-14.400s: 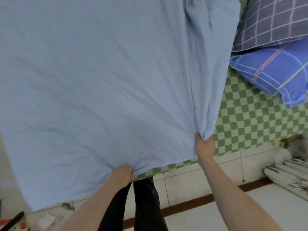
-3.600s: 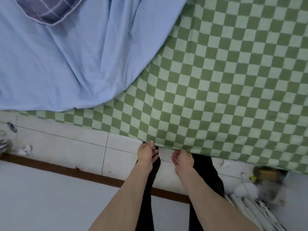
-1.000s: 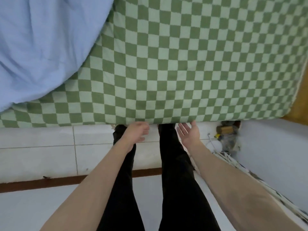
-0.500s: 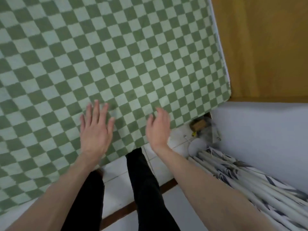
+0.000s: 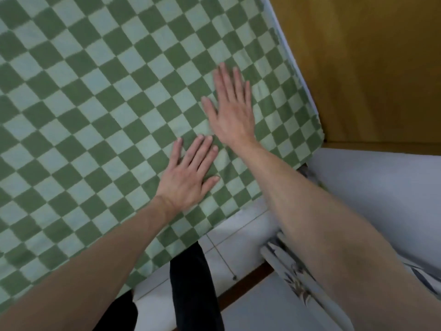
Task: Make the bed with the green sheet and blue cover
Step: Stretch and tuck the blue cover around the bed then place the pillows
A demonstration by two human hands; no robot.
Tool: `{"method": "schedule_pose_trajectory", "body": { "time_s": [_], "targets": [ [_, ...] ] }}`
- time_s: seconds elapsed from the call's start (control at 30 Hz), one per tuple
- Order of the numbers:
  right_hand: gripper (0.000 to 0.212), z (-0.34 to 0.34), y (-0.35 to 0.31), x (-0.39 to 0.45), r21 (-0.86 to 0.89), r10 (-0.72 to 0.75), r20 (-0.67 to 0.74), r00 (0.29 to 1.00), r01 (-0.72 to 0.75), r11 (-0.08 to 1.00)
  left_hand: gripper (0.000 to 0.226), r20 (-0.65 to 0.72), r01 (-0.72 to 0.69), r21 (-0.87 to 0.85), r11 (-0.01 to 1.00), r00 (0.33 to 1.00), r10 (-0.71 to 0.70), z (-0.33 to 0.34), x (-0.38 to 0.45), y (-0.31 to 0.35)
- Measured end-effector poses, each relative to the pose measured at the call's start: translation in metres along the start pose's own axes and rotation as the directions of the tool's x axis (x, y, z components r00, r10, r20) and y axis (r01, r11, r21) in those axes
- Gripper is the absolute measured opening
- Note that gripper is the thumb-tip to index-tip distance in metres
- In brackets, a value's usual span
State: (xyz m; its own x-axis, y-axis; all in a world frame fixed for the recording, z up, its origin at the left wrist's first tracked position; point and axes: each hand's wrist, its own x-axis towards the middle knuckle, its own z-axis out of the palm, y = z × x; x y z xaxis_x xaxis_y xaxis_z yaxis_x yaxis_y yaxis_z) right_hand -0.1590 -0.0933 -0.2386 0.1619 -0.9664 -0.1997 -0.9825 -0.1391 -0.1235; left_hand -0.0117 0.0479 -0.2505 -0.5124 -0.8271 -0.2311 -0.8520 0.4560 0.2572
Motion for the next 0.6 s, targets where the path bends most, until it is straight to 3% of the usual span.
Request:
{"method": "schedule_pose_trajectory", "body": {
  "time_s": [0.1,0.17,0.23,0.3,0.37,0.43,0.53,0.6],
  "targets": [
    [0.07,-0.012,0.059,-0.02,0.061,0.226,0.027,0.974,-0.228,0.972,0.071,0.05,-0.211,-0.062,0.975,0.975,0.215,-0.013,0.012,0.002],
    [0.072,-0.02,0.087,-0.044,0.117,0.451,0.082,0.889,-0.458,0.881,0.064,0.102,-0.392,-0.134,0.91,0.908,0.406,-0.024,0.009,0.002],
    [0.074,-0.026,0.102,-0.066,0.13,0.567,0.148,0.811,-0.584,0.801,0.06,0.124,-0.398,-0.174,0.9,0.898,0.421,-0.039,-0.009,-0.007],
    [0.073,-0.033,0.098,-0.08,0.109,0.617,0.18,0.766,-0.639,0.761,0.06,0.135,-0.169,-0.221,0.961,0.97,0.202,-0.053,-0.041,-0.028],
    [0.073,-0.042,0.07,-0.083,0.061,0.652,0.197,0.732,-0.673,0.737,0.06,0.194,0.188,-0.27,0.944,0.971,-0.138,-0.067,-0.087,-0.061],
    [0.068,-0.05,0.02,-0.078,0.013,0.571,0.222,0.791,-0.588,0.809,0.059,0.286,0.494,-0.318,0.809,0.864,-0.415,-0.083,-0.141,-0.098],
    [0.059,-0.053,-0.086,-0.067,-0.003,0.203,0.304,0.931,-0.212,0.977,0.056,0.349,0.763,-0.383,0.521,0.642,-0.683,-0.115,-0.226,-0.158],
    [0.056,-0.053,-0.169,-0.058,0.02,-0.035,0.406,0.913,0.029,0.999,0.053,0.341,0.855,-0.416,0.31,0.462,-0.819,-0.138,-0.282,-0.197]
  ]
}}
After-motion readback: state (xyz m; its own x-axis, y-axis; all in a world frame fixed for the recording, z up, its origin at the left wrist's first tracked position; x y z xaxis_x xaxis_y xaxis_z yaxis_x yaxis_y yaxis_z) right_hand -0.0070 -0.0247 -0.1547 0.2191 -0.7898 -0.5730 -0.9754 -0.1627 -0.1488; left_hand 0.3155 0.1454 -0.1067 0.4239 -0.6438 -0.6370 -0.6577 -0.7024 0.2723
